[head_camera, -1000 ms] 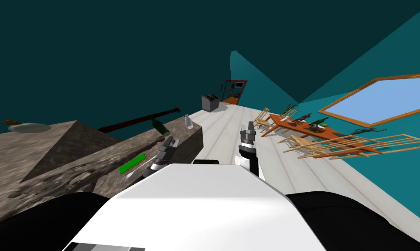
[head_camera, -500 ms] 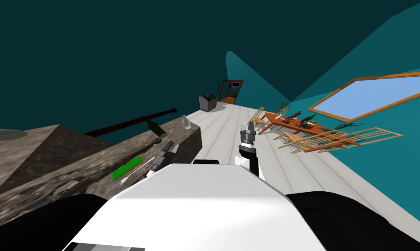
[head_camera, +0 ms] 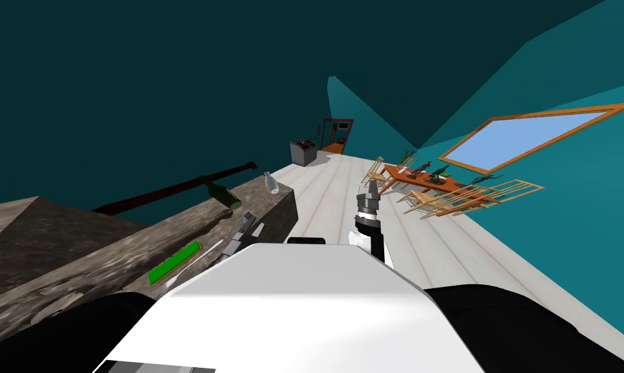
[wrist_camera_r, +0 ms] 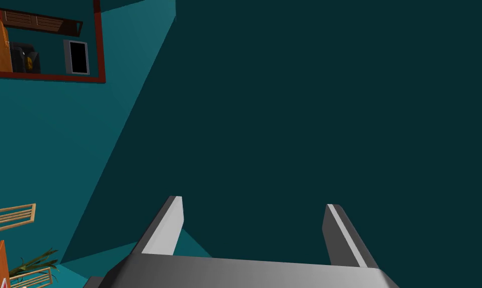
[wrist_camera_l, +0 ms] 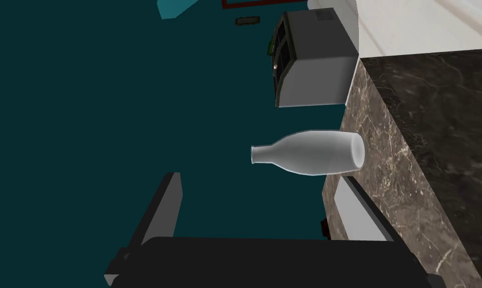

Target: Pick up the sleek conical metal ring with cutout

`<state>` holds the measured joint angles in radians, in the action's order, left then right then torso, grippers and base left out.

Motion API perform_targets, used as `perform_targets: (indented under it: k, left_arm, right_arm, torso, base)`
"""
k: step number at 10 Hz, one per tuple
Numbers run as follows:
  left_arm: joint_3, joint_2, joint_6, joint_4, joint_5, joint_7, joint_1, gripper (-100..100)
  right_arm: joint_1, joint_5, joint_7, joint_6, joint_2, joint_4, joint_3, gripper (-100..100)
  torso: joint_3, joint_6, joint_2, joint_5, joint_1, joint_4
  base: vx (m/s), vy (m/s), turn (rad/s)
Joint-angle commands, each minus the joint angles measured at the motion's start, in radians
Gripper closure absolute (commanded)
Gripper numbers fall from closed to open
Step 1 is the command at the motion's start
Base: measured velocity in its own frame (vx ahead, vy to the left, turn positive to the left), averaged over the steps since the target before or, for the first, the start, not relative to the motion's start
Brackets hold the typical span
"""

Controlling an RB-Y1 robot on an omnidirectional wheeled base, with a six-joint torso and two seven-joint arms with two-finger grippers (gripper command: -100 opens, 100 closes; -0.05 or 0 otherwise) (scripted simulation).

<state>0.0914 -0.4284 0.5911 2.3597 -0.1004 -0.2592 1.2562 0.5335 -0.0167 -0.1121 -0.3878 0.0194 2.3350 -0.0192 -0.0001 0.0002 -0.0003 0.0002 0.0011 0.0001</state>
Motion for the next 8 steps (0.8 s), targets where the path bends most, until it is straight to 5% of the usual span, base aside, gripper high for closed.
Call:
perform_targets:
  k: [1,8]
  left_arm:
    - [-0.002,-0.008,-0.001,0.002,-0.003,-0.011,0.036,-100]
    - [-0.062,-0.084,-0.039,-0.022,-0.02,-0.117,0.242,-100]
  right_arm:
    - [0.0,0.0,0.0,0.0,0.0,0.0,0.0,0]
    - [0.0,0.0,0.0,0.0,0.0,0.0,0.0,0]
  torso:
    - [0.0,0.0,0.0,0.0,0.0,0.0]
    - [-0.002,0.0,-0.003,0.001,0.003,-0.001]
  base:
    - [0.007,0.009,-0.076]
    - [0.028,0.028,-0.211]
